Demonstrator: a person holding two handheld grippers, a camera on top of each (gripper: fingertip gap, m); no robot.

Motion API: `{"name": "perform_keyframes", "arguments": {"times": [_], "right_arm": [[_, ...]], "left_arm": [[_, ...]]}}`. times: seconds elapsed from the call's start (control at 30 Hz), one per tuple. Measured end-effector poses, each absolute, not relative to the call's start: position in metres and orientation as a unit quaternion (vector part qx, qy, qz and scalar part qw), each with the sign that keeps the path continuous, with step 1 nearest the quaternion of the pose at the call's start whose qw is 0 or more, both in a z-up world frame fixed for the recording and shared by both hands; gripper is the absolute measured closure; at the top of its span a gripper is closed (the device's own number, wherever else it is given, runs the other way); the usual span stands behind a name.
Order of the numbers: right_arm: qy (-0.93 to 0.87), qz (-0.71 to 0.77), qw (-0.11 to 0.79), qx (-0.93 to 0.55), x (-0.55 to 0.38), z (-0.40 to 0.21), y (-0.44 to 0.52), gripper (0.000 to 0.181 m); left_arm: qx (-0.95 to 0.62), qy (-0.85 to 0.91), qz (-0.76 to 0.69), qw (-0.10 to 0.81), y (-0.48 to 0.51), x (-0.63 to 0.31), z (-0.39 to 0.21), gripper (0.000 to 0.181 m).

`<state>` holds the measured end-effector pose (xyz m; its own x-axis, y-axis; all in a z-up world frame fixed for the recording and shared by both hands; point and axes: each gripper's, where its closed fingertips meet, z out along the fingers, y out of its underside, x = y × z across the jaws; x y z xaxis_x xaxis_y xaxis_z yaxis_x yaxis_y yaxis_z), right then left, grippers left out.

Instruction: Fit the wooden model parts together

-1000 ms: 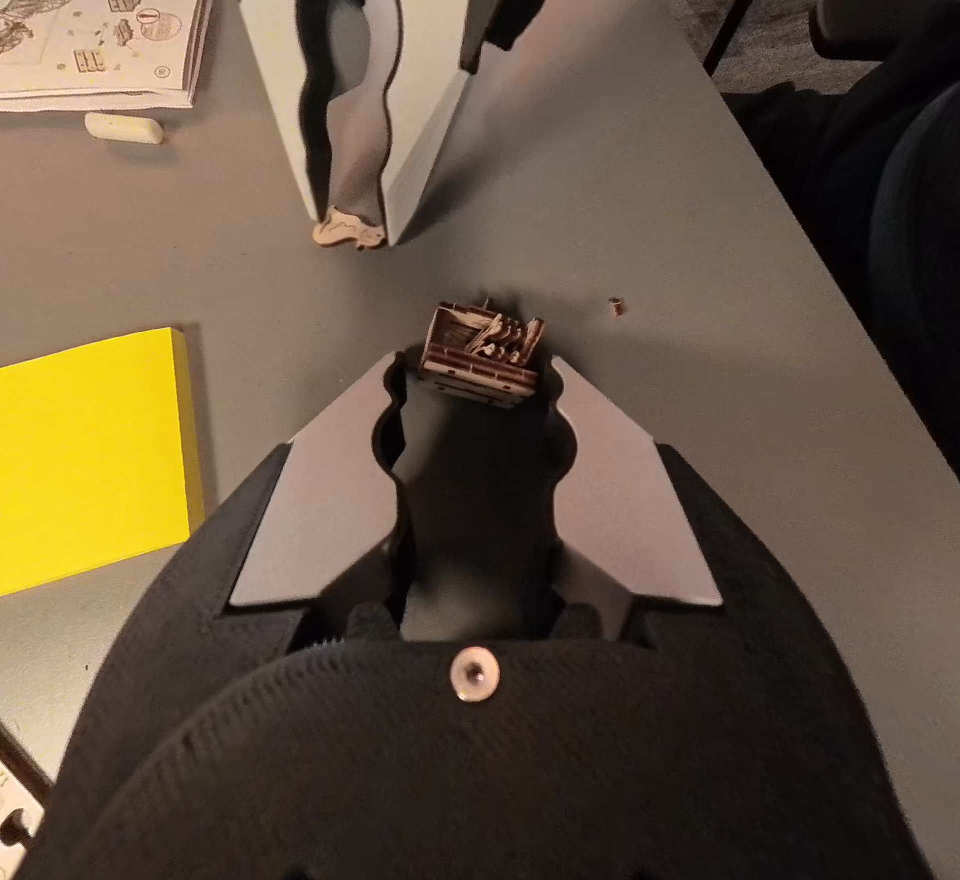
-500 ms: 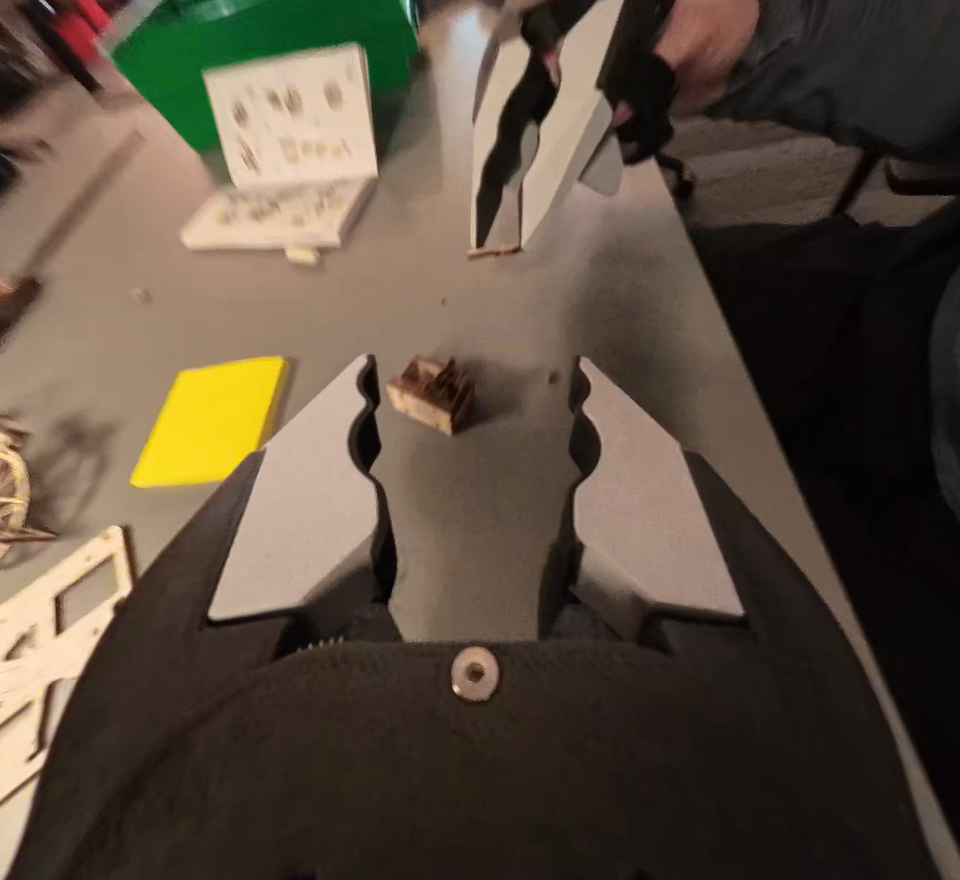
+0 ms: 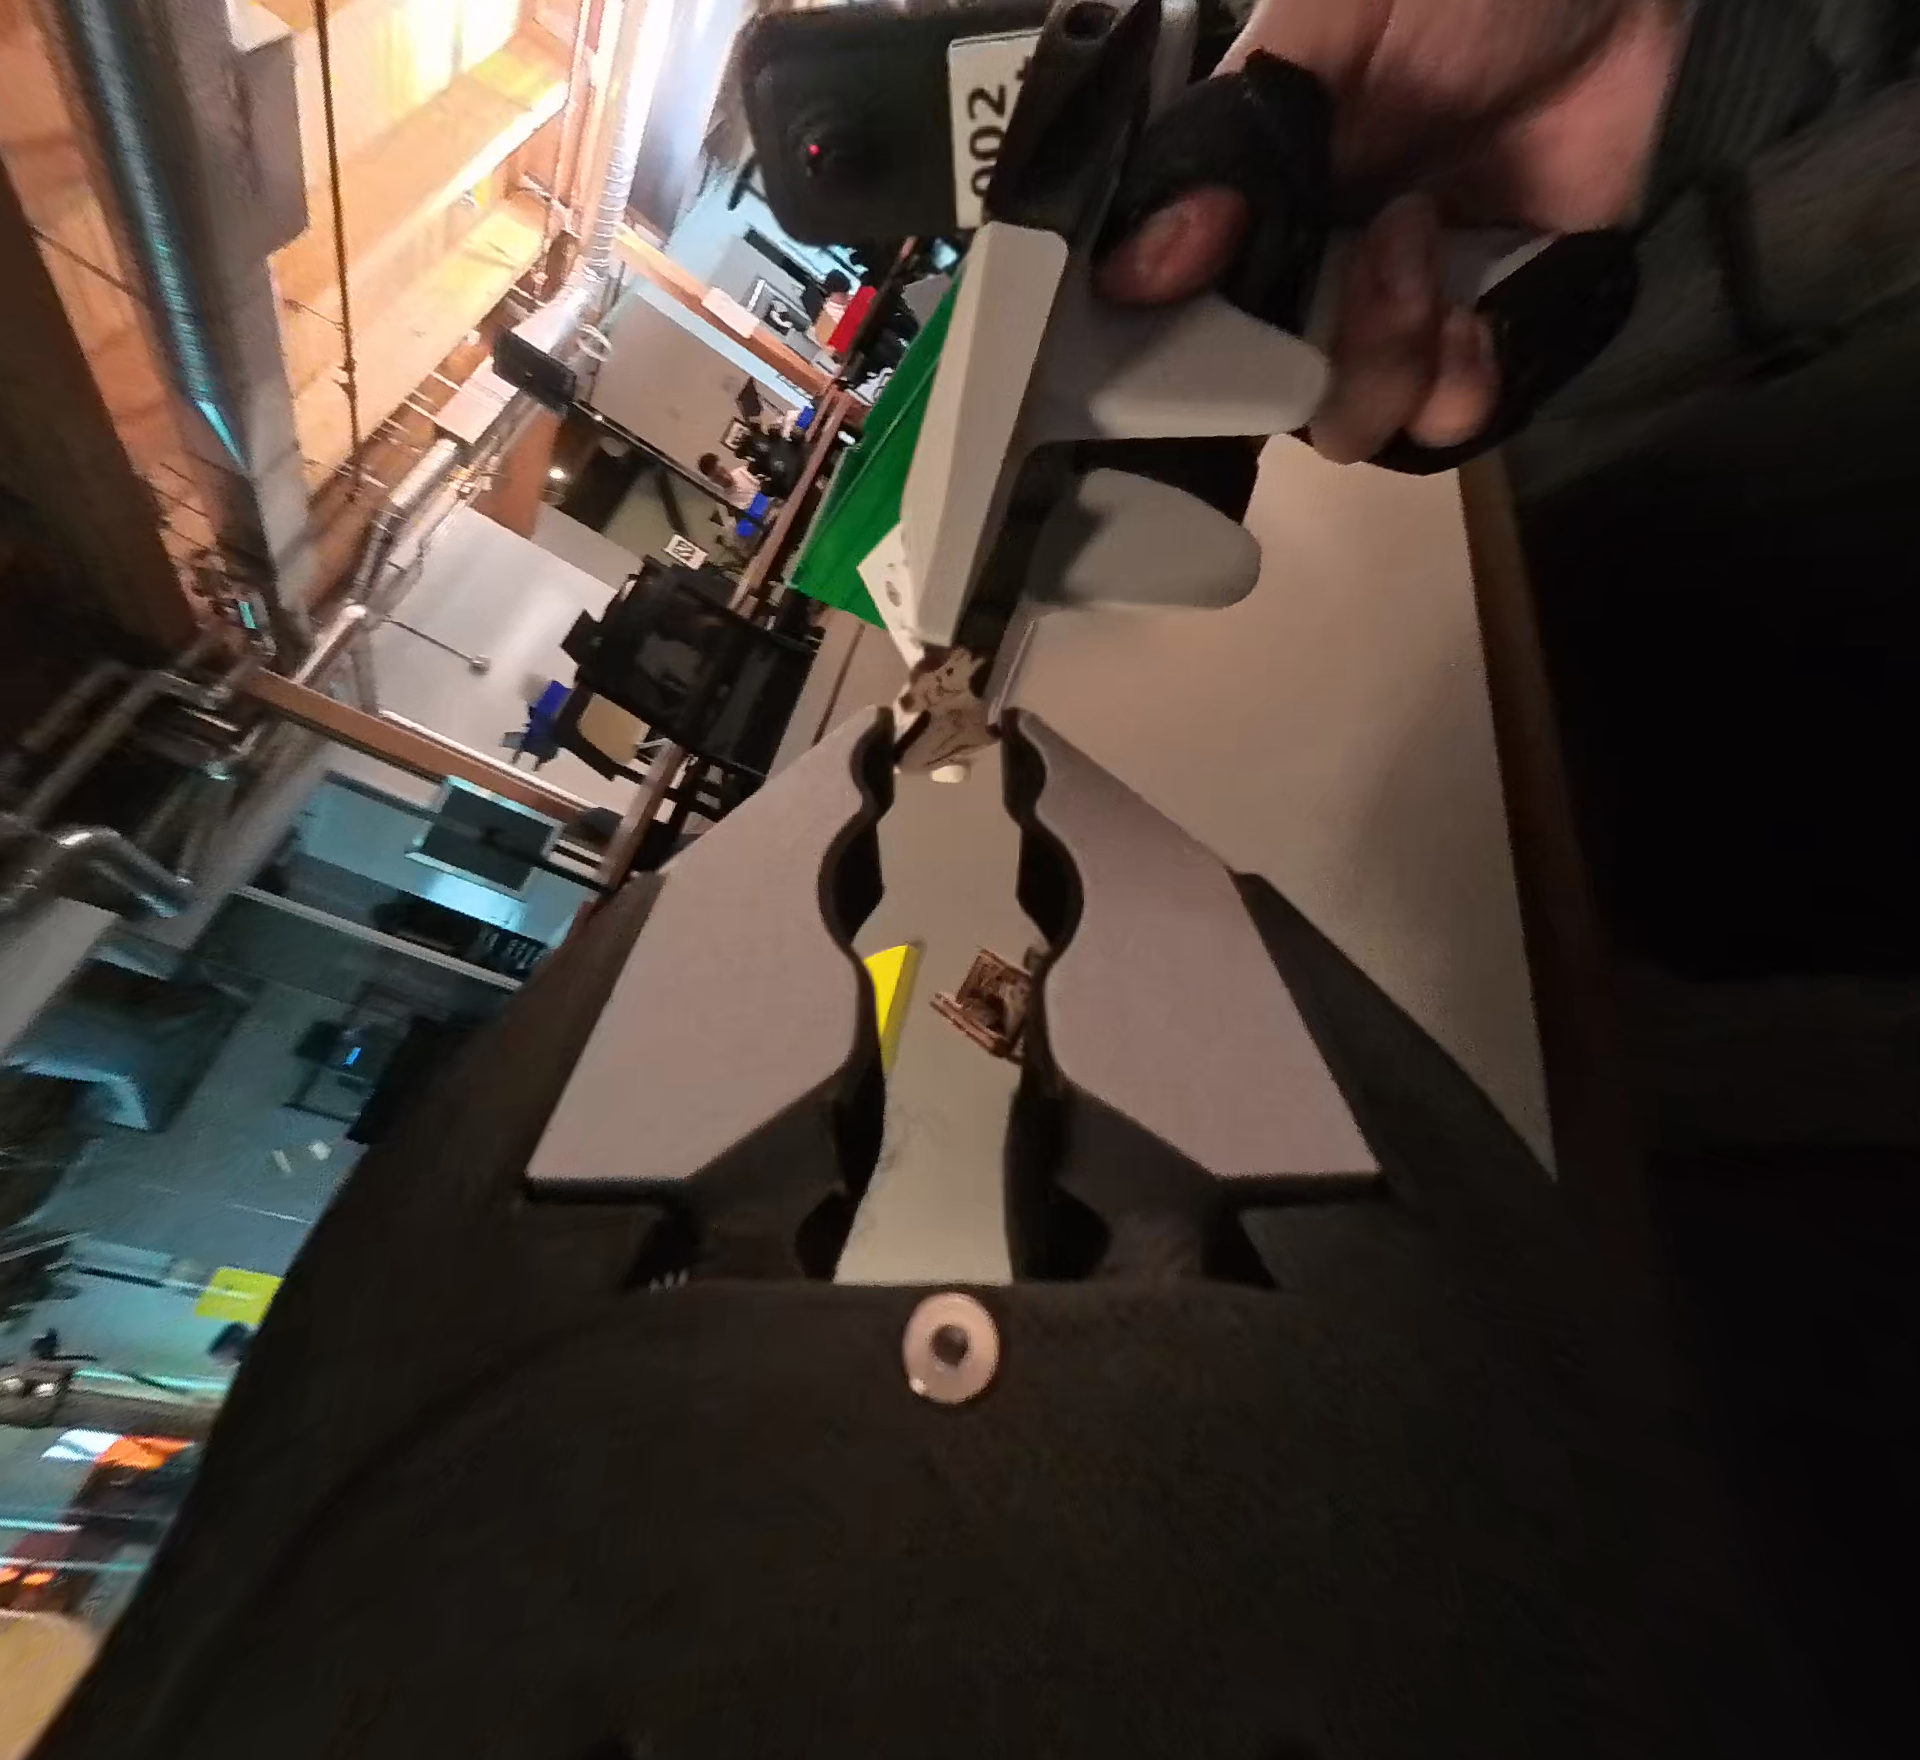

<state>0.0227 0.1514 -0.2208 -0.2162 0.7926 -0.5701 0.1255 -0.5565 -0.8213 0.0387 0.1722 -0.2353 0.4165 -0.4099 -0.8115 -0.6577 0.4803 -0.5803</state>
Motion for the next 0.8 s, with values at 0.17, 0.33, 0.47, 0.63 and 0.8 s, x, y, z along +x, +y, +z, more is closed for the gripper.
{"name": "perform_keyframes", "arguments": {"times": [0.17, 0.33, 0.47, 0.63, 0.8], "right_arm": [[-0.391, 0.654, 0.286, -0.581, 0.023, -0.219, 0.159, 0.154], [-0.456, 0.553, 0.392, -0.576, 0.028, -0.225, 0.162, 0.161], [-0.505, 0.464, 0.429, -0.588, 0.026, -0.239, 0.163, 0.173], [-0.531, 0.421, 0.426, -0.600, 0.022, -0.252, 0.163, 0.173], [-0.537, 0.393, 0.427, -0.612, 0.019, -0.259, 0.168, 0.172]], "left_arm": [[-0.546, 0.517, 0.094, 0.653, 0.179, 0.035, -0.237, 0.163], [-0.635, 0.497, 0.062, 0.588, 0.186, 0.028, -0.263, 0.164], [-0.671, 0.486, 0.054, 0.557, 0.188, 0.023, -0.278, 0.164], [-0.686, 0.479, 0.050, 0.545, 0.190, 0.022, -0.285, 0.164], [-0.688, 0.487, 0.052, 0.536, 0.191, 0.025, -0.292, 0.164]]}}
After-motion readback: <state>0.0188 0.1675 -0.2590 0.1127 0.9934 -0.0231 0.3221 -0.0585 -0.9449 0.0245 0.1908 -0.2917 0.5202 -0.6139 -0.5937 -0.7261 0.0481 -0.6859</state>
